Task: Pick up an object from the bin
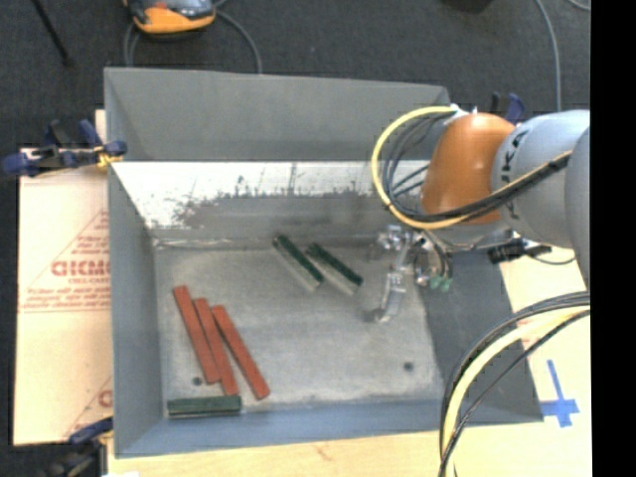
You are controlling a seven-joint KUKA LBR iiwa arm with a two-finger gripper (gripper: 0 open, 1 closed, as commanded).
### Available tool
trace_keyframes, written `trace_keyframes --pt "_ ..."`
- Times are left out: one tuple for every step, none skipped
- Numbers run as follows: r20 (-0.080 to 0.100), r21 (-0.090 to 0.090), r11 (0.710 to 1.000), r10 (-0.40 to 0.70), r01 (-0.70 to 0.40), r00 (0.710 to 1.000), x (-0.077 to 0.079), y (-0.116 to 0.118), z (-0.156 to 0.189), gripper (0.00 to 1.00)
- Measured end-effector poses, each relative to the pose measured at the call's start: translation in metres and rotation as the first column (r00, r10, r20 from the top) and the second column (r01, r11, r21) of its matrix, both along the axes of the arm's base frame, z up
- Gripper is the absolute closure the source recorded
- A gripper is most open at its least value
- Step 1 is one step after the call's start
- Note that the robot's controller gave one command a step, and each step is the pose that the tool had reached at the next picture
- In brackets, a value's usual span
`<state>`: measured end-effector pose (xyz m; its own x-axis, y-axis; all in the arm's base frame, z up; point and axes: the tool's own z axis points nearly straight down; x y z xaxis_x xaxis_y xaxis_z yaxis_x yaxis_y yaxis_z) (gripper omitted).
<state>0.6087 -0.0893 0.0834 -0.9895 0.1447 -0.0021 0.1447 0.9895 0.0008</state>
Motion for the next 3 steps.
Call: trace_keyframes --pt "0.004 -0.002 0.998 0.062 -0.062 0.998 0.011 0.054 -0.012 1.00" --pt "0.004 -0.002 0.998 0.063 -0.063 0.998 0.011 0.054 -0.012 1.00" --pt "0.012 -0.005 0.991 0.135 -0.135 0.991 0.024 0.039 0.168 1.00"
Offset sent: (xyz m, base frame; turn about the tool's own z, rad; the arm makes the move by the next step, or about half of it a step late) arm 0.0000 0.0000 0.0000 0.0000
